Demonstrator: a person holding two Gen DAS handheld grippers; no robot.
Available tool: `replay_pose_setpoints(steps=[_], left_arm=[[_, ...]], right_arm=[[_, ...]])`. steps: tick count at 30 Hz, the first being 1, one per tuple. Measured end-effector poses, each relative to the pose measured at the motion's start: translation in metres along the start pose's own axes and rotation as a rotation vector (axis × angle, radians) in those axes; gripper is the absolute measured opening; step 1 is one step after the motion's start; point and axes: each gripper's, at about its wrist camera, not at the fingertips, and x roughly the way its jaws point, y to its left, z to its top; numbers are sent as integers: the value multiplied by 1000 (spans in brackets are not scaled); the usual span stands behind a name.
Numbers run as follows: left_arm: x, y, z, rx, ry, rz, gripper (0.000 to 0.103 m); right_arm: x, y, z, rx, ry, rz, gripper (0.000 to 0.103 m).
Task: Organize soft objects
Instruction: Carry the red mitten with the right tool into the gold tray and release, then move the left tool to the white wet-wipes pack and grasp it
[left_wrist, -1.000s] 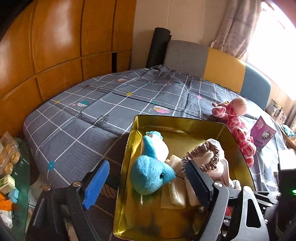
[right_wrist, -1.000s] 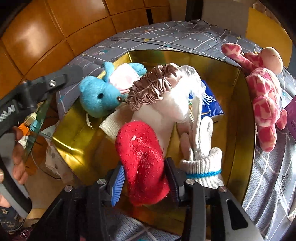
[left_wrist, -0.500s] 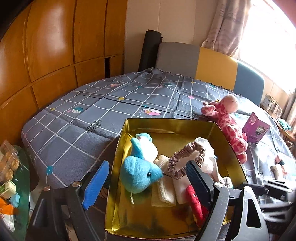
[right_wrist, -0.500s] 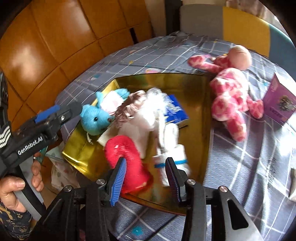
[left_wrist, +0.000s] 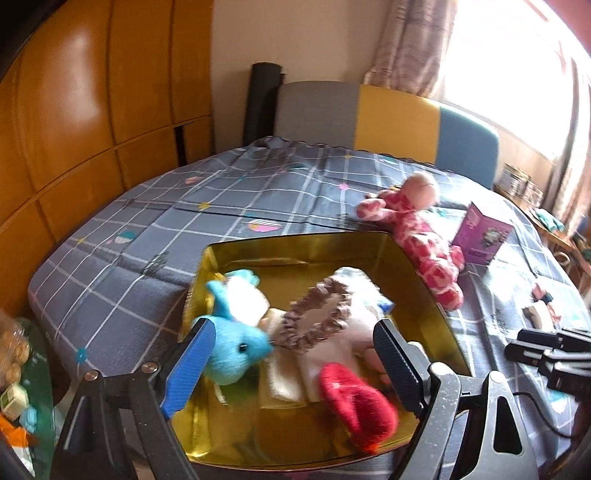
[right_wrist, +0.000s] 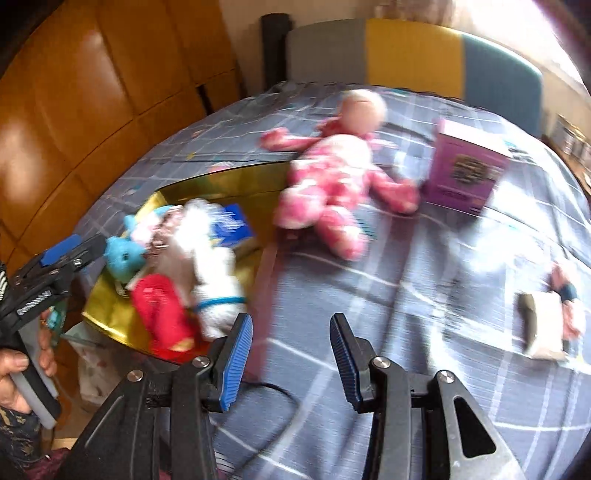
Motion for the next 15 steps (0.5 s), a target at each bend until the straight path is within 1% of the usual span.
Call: replay_pose_setpoints(steps=[6, 9, 12, 15], left_arm=[[2, -34, 7, 69, 2, -60, 88], [4, -58, 11, 116, 6, -101, 88], [4, -81, 14, 165, 1, -124, 88], [5, -106, 18, 213, 4, -172, 88]], right_arm=[[-24, -75, -13, 126, -17, -129, 44], [-36, -111, -21, 192, -24, -201, 44], [-47, -144, -28, 245, -30, -263, 44], [-57, -175, -34, 298, -38, -332, 44]])
